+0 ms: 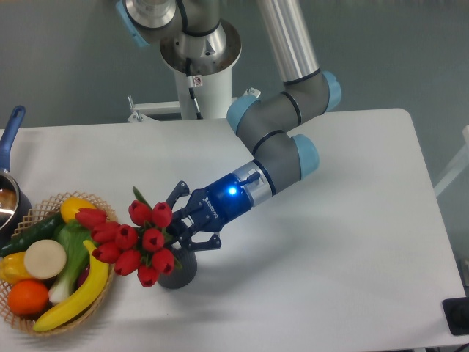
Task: Insert the flowers into the vase
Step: 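Open the gripper to release the tulips in the vase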
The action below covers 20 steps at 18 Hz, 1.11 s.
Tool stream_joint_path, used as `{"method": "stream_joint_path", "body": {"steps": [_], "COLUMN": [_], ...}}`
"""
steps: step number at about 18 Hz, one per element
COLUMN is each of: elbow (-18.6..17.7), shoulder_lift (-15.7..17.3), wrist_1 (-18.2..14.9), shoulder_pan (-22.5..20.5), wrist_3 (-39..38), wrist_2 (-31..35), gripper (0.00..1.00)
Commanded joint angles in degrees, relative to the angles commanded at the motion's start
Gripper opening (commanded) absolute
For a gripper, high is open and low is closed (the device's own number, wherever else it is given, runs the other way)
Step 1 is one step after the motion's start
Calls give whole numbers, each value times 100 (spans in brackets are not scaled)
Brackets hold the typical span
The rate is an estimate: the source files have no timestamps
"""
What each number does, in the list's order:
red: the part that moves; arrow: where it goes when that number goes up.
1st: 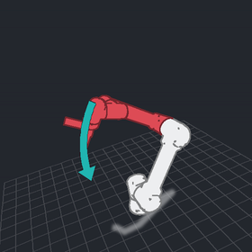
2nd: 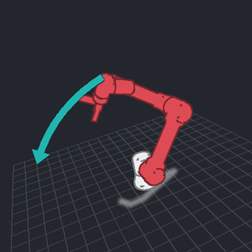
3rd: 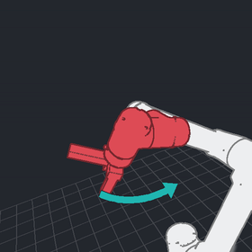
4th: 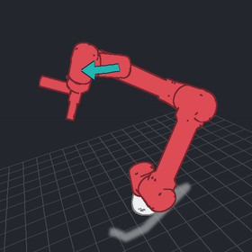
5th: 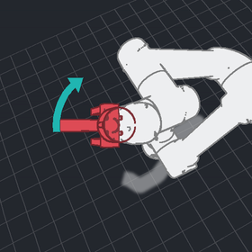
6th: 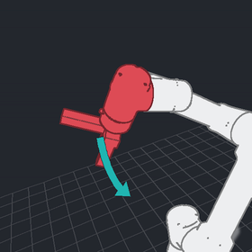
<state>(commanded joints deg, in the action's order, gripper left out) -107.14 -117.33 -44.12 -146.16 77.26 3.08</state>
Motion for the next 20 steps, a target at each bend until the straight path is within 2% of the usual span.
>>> {"method": "stream_joint_path", "body": {"steps": [2, 5, 12, 15, 16, 18, 19, 20], "elbow": [0, 0, -53, -79, -79, -105, -175, -237], "shoulder_lift": [9, 18, 44, 53, 79, 280, 612, 807], "wrist_1": [0, 9, 9, 9, 9, 9, 17, 9], "shoulder_pan": [-9, -9, -44, -88, -131, -202, -307, -429], "wrist_3": [9, 113, 281, 290, 290, 290, 368, 421], "wrist_2": [0, 9, 9, 9, 9, 114, 462, 805], "gripper": [57, 72, 82, 100, 100, 100, 100, 100]}}
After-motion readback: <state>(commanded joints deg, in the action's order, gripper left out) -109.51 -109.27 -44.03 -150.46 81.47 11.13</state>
